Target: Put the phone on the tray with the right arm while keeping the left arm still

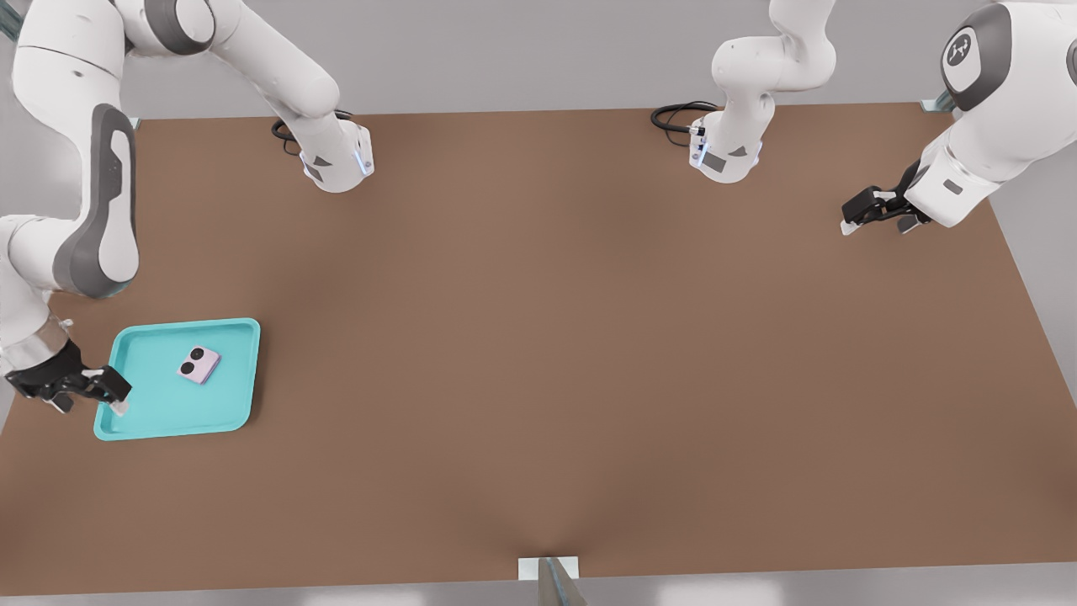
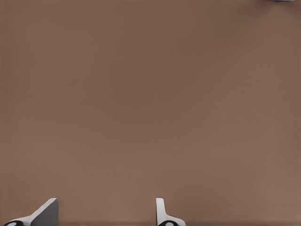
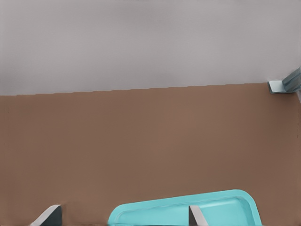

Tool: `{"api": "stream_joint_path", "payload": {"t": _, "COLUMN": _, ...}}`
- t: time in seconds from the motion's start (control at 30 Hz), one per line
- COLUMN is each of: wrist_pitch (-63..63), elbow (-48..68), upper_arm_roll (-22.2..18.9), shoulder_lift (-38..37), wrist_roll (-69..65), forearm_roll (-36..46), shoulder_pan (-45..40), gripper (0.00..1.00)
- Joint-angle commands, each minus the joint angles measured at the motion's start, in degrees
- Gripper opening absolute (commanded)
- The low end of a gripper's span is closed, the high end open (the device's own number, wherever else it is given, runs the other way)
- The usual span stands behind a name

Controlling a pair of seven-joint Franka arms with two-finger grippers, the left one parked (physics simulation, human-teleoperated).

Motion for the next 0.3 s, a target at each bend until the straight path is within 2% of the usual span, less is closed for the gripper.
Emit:
{"api": "stream_joint_path", "payload": {"t": 0.0, "wrist_pitch": -25.0, "elbow": -1.7, "upper_arm_roll": -26.0, "shoulder_lift": -8.5, "wrist_roll": -6.4, "forearm_roll": 7.6, "shoulder_pan": 28.0, "gripper": 1.00}}
{"api": "stream_joint_path", "payload": {"t": 0.03, "wrist_pitch": -25.1, "elbow": -2.7, "upper_arm_roll": -27.6, "shoulder_lift": -9.1, "wrist_roll": 0.4, "forearm_roll": 8.2, "shoulder_pan": 32.2, "gripper": 1.00}}
{"api": "stream_joint_path", "payload": {"t": 0.07, "wrist_pitch": -27.1, "elbow": 0.3, "upper_arm_roll": -23.6, "shoulder_lift": -8.7, "wrist_roll": 3.1, "forearm_roll": 6.4, "shoulder_pan": 30.3, "gripper": 1.00}}
{"api": "stream_joint_path", "payload": {"t": 0.13, "wrist_pitch": -31.3, "elbow": 3.3, "upper_arm_roll": -19.7, "shoulder_lift": -8.6, "wrist_roll": 5.3, "forearm_roll": 6.4, "shoulder_pan": 28.9, "gripper": 1.00}}
{"api": "stream_joint_path", "payload": {"t": 0.27, "wrist_pitch": -31.6, "elbow": 0.6, "upper_arm_roll": -18.7, "shoulder_lift": -9.9, "wrist_roll": 7.5, "forearm_roll": 6.4, "shoulder_pan": 28.6, "gripper": 1.00}}
